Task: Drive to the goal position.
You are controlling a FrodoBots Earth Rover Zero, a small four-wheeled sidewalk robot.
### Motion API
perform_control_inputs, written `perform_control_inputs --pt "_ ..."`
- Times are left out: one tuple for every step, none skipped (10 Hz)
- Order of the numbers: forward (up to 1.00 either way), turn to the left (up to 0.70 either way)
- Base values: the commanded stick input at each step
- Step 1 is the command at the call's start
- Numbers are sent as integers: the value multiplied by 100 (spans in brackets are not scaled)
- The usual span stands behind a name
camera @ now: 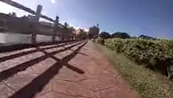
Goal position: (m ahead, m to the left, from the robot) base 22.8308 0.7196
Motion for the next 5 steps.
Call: perform_control_inputs --pt "85 0" --pt "85 0" --pt "85 0" --pt "85 0" --pt "85 0"
